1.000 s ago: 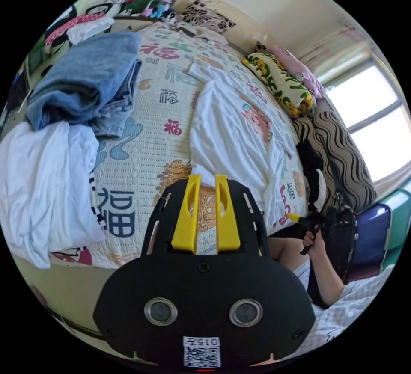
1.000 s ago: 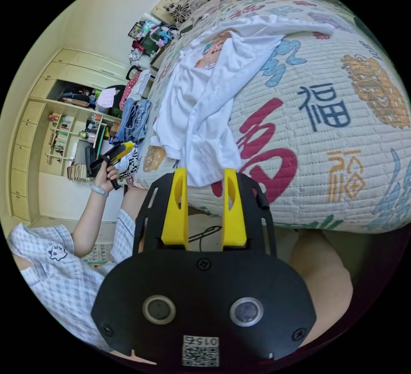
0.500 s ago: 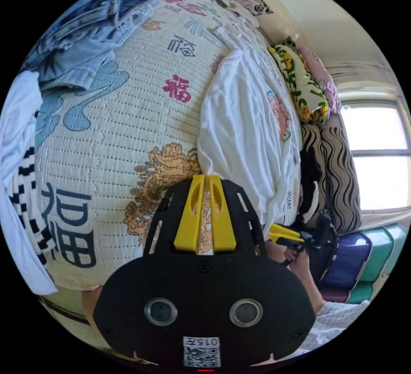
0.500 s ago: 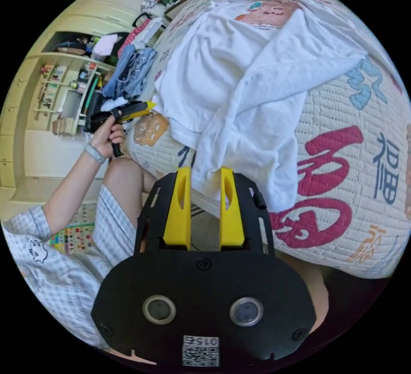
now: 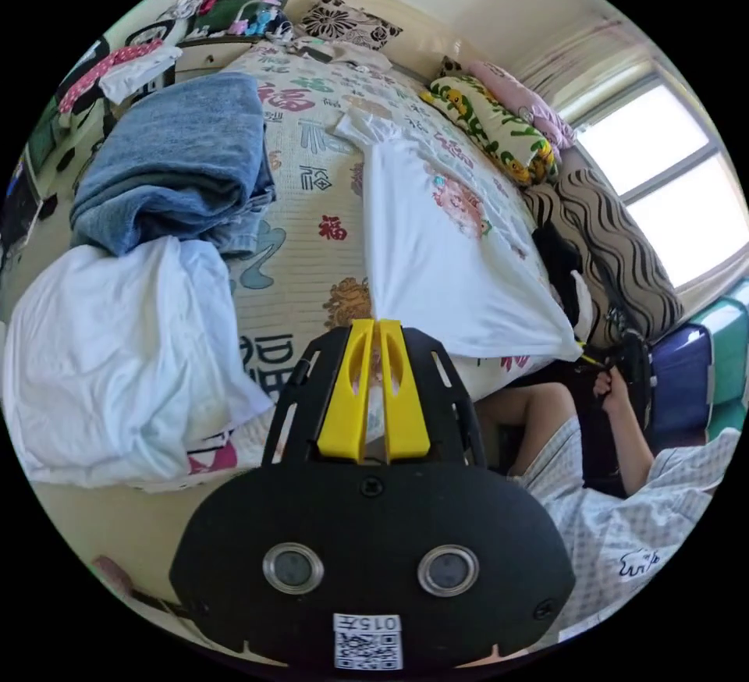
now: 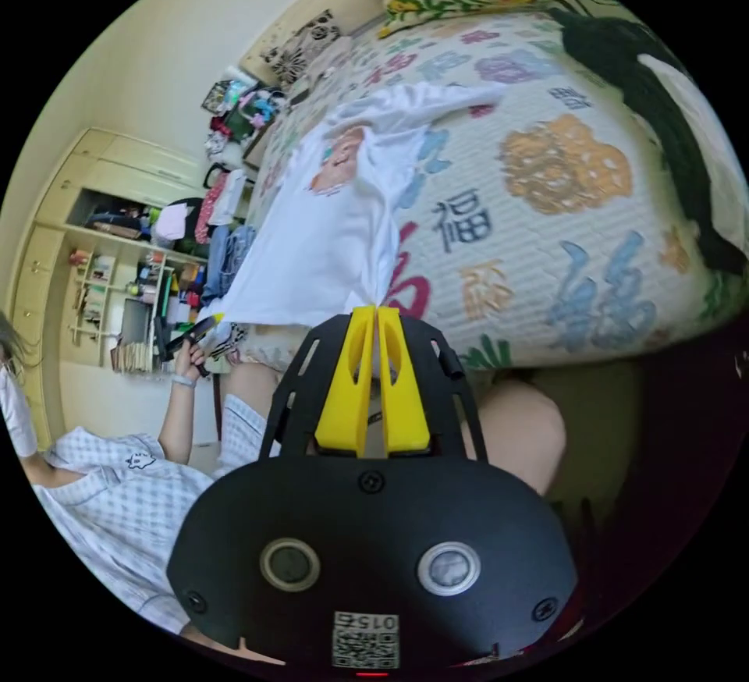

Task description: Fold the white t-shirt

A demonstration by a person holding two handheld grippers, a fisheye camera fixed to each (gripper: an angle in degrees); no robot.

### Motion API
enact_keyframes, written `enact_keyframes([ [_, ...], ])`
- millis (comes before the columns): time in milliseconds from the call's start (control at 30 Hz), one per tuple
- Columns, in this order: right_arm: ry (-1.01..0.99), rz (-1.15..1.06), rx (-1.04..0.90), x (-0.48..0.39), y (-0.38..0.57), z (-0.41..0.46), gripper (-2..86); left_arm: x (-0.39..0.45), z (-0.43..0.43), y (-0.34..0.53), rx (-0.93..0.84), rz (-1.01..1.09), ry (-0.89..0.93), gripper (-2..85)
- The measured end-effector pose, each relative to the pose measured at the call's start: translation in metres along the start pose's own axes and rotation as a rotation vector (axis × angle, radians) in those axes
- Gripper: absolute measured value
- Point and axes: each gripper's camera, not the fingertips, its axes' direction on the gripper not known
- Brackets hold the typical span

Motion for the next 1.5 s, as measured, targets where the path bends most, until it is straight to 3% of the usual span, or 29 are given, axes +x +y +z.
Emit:
enact_keyframes([
  [333, 0.153, 0.0, -0.247, -0.013, 0.036, 0.0, -0.2, 0.046, 0.037, 0.022, -0.222, 0.158, -0.245, -0.3],
  [567, 0.206, 0.006, -0.332, -0.023, 0.031, -0.004, 3.3, 0.05, 0.094, 0.007, -0.307, 0.127, -0.261, 0.5],
  [667, 0.182, 0.058, -0.306, -0.023, 0.035, -0.028, 7.9, 0.055, 0.116, 0.001, -0.384, 0.118, -0.204, 0.9],
  [833, 0.14, 0.075, -0.096, -0.03, 0.029, -0.105, 7.3, 0.09, 0.105, -0.015, -0.345, 0.19, -0.365, 1.0],
  [1000, 0.099, -0.005, 0.041, -0.031, -0.044, -0.143, 7.1, 0.169, 0.136, -0.115, -0.154, 0.438, -0.132, 1.3],
  [1133, 0.166, -0.047, 0.166, -0.009, -0.146, -0.159, 7.9, 0.278, 0.239, -0.239, -0.188, 0.712, 0.018, 2.2],
  [1233, 0.111, -0.006, 0.155, 0.023, -0.221, -0.163, 9.4, 0.358, 0.324, -0.318, -0.217, 0.822, 0.109, 2.2],
  [1367, 0.031, 0.068, 0.155, 0.058, -0.284, -0.172, 8.8, 0.435, 0.421, -0.392, -0.319, 0.798, 0.201, 1.7],
  [1500, -0.203, 0.113, 0.067, 0.071, -0.319, -0.188, 1.7, 0.489, 0.48, -0.44, -0.332, 0.66, 0.279, 1.3],
])
